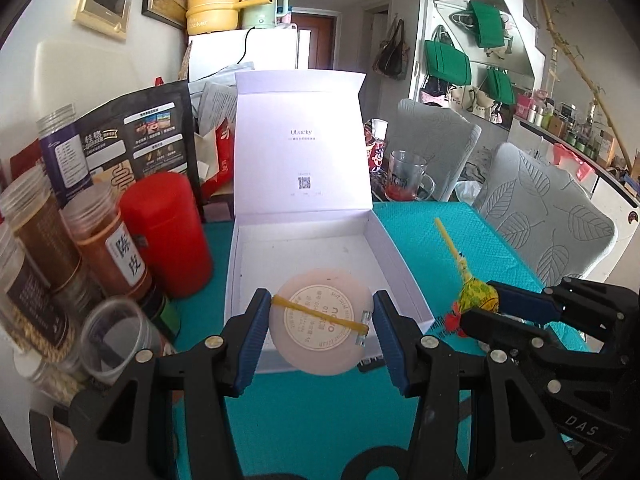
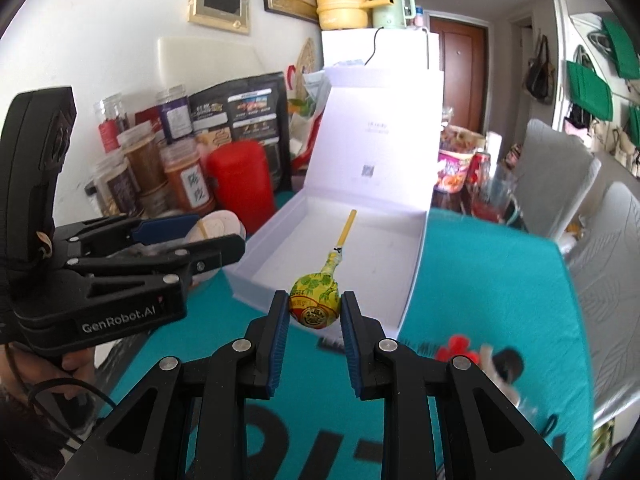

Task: Organize rigid objects
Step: 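Carry the disc in the left tool and lollipop in the right tool into the white box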

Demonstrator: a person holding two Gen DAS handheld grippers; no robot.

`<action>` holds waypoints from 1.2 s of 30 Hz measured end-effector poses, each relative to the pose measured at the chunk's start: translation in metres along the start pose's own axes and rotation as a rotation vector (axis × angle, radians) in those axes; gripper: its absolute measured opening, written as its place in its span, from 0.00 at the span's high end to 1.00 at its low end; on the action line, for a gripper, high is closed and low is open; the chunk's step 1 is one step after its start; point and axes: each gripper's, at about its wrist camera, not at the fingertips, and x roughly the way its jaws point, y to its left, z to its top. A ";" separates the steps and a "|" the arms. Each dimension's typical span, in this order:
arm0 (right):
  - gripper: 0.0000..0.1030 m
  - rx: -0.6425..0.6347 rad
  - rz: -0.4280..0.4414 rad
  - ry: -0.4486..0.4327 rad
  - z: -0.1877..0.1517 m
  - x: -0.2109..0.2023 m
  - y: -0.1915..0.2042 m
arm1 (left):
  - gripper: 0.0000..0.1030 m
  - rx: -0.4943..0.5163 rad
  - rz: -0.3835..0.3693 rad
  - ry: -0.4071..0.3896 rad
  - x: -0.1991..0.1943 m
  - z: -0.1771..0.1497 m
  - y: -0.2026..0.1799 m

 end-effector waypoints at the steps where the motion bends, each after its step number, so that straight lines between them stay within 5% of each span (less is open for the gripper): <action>1: 0.75 -0.002 -0.001 -0.006 0.003 0.001 -0.002 | 0.50 0.000 0.000 -0.003 0.004 0.005 0.002; 19: 0.75 -0.011 -0.041 -0.052 0.068 0.051 -0.044 | 0.50 -0.009 0.058 -0.108 0.055 0.080 0.013; 36: 0.75 0.030 -0.020 -0.012 0.098 0.129 -0.073 | 0.50 -0.021 0.109 -0.020 0.138 0.097 0.040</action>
